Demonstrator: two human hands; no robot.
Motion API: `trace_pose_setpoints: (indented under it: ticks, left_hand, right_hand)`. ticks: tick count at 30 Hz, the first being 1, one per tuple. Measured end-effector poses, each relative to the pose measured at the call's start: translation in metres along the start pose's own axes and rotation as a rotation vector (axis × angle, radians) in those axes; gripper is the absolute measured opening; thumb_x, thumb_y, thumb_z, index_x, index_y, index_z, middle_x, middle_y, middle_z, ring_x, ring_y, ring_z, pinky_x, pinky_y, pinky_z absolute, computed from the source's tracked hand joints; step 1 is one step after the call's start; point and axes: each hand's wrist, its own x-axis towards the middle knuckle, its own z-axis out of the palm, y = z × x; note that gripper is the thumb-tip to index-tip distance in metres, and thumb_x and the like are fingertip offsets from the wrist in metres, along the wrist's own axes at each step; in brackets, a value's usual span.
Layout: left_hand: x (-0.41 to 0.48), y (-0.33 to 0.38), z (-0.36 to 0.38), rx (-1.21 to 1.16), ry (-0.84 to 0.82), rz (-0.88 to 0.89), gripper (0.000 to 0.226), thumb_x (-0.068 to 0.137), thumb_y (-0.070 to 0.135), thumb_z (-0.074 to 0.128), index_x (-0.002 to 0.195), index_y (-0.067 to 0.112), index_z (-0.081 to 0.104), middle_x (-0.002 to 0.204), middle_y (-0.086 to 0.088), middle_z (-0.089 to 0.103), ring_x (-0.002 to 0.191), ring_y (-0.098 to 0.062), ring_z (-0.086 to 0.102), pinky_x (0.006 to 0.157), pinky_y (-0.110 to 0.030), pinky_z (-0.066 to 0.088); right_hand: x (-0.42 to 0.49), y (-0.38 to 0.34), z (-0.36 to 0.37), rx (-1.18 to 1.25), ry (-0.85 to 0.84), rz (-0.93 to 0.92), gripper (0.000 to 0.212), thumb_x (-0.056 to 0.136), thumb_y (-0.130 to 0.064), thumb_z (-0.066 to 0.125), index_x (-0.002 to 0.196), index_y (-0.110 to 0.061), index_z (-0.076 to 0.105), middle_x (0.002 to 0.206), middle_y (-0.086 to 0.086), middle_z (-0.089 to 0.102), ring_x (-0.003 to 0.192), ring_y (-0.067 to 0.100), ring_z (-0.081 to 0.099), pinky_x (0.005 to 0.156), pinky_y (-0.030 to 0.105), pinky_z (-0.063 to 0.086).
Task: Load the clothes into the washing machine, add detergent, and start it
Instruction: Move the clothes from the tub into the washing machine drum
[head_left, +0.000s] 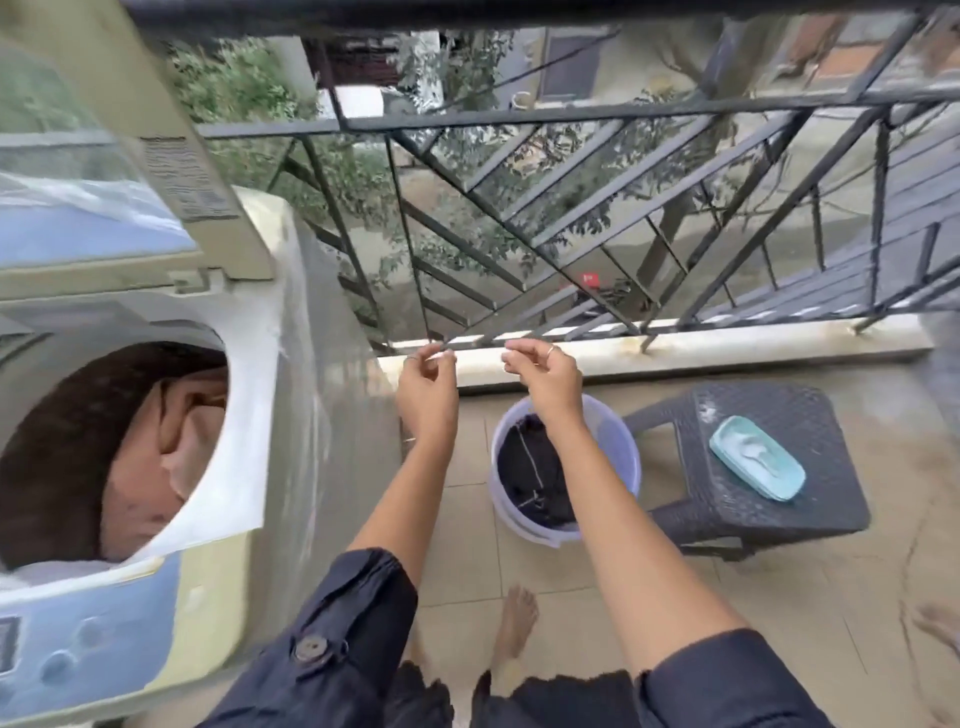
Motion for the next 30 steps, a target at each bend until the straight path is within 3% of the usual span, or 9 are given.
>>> trace_pose_setpoints:
  ticks: [3,8,11,16,18,21,22,25,30]
  left_hand:
    - [-0.005,-0.018,0.037,0.083,-0.129,-0.038,0.023,0.089,0.027,0.060,0.109,0.018,0.062,0.090,0.004,0.063,0.086,-0.012,0.057,0.078,-0.023,0.039]
    - [0.001,-0.060,0.093,0.212,-0.274,-0.124,0.033,0.090,0.028,0.060,0.120,0.016,0.058,0.105,0.002,0.064,0.101,-0.016,0.059,0.092,-0.028,0.043]
    - [0.014,-0.098,0.124,0.287,-0.272,-0.156,0.036,0.090,0.026,0.060,0.123,0.012,0.057,0.120,-0.006,0.064,0.113,-0.021,0.058,0.099,-0.032,0.042]
    - [0.046,-0.191,0.163,0.441,-0.287,-0.240,0.044,0.093,0.021,0.048,0.136,0.009,0.045,0.140,-0.011,0.049,0.128,-0.028,0.047,0.108,-0.038,0.037]
    - [0.061,-0.234,0.175,0.492,-0.289,-0.243,0.043,0.096,0.016,0.045,0.137,0.004,0.043,0.141,-0.015,0.046,0.129,-0.031,0.045,0.104,-0.038,0.038]
    - [0.082,-0.307,0.196,0.583,-0.340,-0.283,0.040,0.096,0.014,0.044,0.133,-0.002,0.046,0.133,-0.020,0.052,0.119,-0.037,0.052,0.095,-0.040,0.045]
    - [0.089,-0.332,0.202,0.584,-0.360,-0.312,0.045,0.096,0.016,0.045,0.138,0.000,0.040,0.139,-0.019,0.048,0.122,-0.036,0.050,0.100,-0.040,0.044]
    - [0.108,-0.393,0.221,0.579,-0.374,-0.399,0.058,0.097,0.019,0.046,0.149,0.003,0.022,0.151,-0.015,0.035,0.136,-0.031,0.038,0.109,-0.034,0.033]
    - [0.129,-0.469,0.249,0.579,-0.336,-0.377,0.064,0.093,0.024,0.052,0.148,0.006,0.024,0.151,-0.013,0.034,0.140,-0.028,0.031,0.117,-0.039,0.025]
  right_hand:
    - [0.017,0.028,-0.035,0.003,0.059,0.054,0.012,0.084,-0.009,0.064,0.091,-0.017,0.069,0.088,0.007,0.069,0.086,0.020,0.064,0.083,0.032,0.050]
    - [0.039,0.079,-0.078,0.048,0.183,0.175,0.013,0.088,-0.013,0.062,0.099,-0.010,0.067,0.094,0.003,0.068,0.087,0.014,0.063,0.073,0.013,0.050]
    - [0.054,0.119,-0.093,0.054,0.237,0.246,0.015,0.087,-0.015,0.063,0.100,-0.009,0.069,0.093,0.001,0.069,0.089,0.013,0.064,0.081,0.020,0.051]
    - [0.083,0.206,-0.101,0.006,0.283,0.341,0.014,0.087,-0.014,0.062,0.099,-0.012,0.068,0.088,-0.001,0.066,0.084,0.010,0.060,0.080,0.021,0.047]
    - [0.097,0.248,-0.097,0.001,0.279,0.362,0.015,0.086,-0.012,0.063,0.100,-0.011,0.068,0.089,0.001,0.066,0.085,0.011,0.060,0.084,0.021,0.047]
    - [0.121,0.324,-0.085,-0.010,0.273,0.391,0.018,0.085,-0.009,0.064,0.103,-0.008,0.067,0.092,0.004,0.067,0.084,0.011,0.061,0.071,0.006,0.045]
    - [0.129,0.349,-0.081,-0.007,0.267,0.410,0.020,0.084,-0.009,0.065,0.104,-0.007,0.067,0.097,0.006,0.068,0.085,0.010,0.061,0.071,0.006,0.045]
    - [0.150,0.420,-0.068,-0.034,0.232,0.454,0.028,0.082,-0.012,0.068,0.110,-0.011,0.065,0.116,0.008,0.066,0.105,0.018,0.061,0.092,0.024,0.046]
    - [0.176,0.505,-0.046,-0.184,0.120,0.474,0.061,0.079,-0.024,0.072,0.135,-0.024,0.047,0.148,0.002,0.036,0.135,0.019,0.037,0.112,0.036,0.033]
